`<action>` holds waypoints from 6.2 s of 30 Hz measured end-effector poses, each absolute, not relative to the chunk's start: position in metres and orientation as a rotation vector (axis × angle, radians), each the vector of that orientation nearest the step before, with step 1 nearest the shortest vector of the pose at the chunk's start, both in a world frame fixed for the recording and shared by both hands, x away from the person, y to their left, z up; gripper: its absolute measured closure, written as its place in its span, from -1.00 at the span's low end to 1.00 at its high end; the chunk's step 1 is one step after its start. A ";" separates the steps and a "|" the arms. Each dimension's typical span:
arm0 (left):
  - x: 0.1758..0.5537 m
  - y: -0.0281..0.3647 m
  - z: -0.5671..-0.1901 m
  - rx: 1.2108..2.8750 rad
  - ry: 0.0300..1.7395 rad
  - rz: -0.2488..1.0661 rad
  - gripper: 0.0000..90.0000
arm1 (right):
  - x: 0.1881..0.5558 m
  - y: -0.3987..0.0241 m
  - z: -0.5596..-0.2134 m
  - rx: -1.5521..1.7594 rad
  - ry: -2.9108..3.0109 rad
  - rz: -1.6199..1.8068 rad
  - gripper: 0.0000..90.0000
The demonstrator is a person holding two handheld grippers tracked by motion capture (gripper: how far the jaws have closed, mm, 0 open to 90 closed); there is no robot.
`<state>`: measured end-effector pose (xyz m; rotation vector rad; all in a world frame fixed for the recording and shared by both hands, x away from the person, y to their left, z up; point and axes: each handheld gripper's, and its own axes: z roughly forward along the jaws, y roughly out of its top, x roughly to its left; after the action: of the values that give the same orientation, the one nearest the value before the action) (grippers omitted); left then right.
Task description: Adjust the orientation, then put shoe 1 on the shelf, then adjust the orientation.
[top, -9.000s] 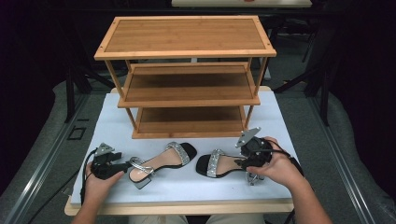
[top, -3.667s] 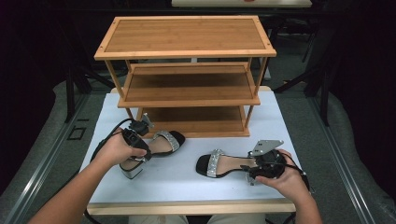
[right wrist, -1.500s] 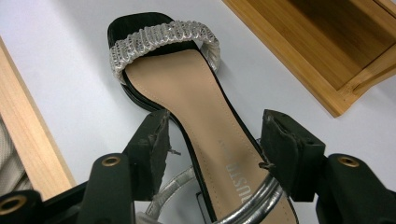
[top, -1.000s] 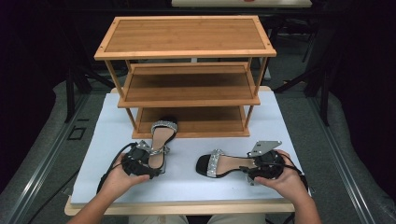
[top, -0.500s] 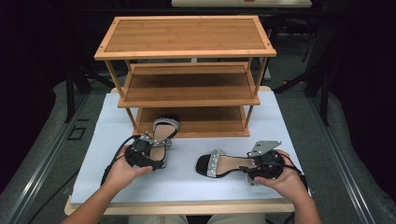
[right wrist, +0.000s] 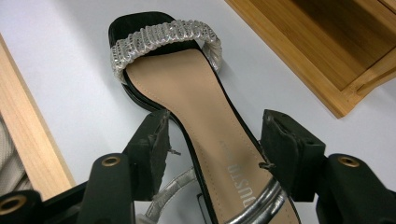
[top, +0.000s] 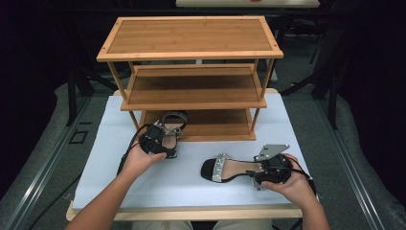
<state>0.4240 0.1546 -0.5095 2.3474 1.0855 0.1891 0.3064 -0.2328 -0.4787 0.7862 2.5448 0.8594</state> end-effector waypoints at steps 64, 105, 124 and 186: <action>0.371 0.218 -0.495 2.196 1.135 0.153 -0.15 | 0.323 -0.210 -0.460 0.612 2.690 0.543 -0.09; 0.366 0.228 -0.492 2.160 1.131 0.121 -0.15 | 0.373 -0.169 -0.474 0.363 2.948 0.089 -0.24; 0.367 0.230 -0.495 2.158 1.146 0.119 -0.15 | 0.379 -0.163 -0.507 0.431 3.056 -0.054 -0.23; 0.368 0.231 -0.499 2.154 1.169 0.118 -0.15 | 0.386 -0.178 -0.479 0.581 2.978 0.206 -0.08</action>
<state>0.3682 0.2313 -0.4991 2.1540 1.1686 0.1177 0.3859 -0.1781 -0.4789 0.5807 2.9776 0.2059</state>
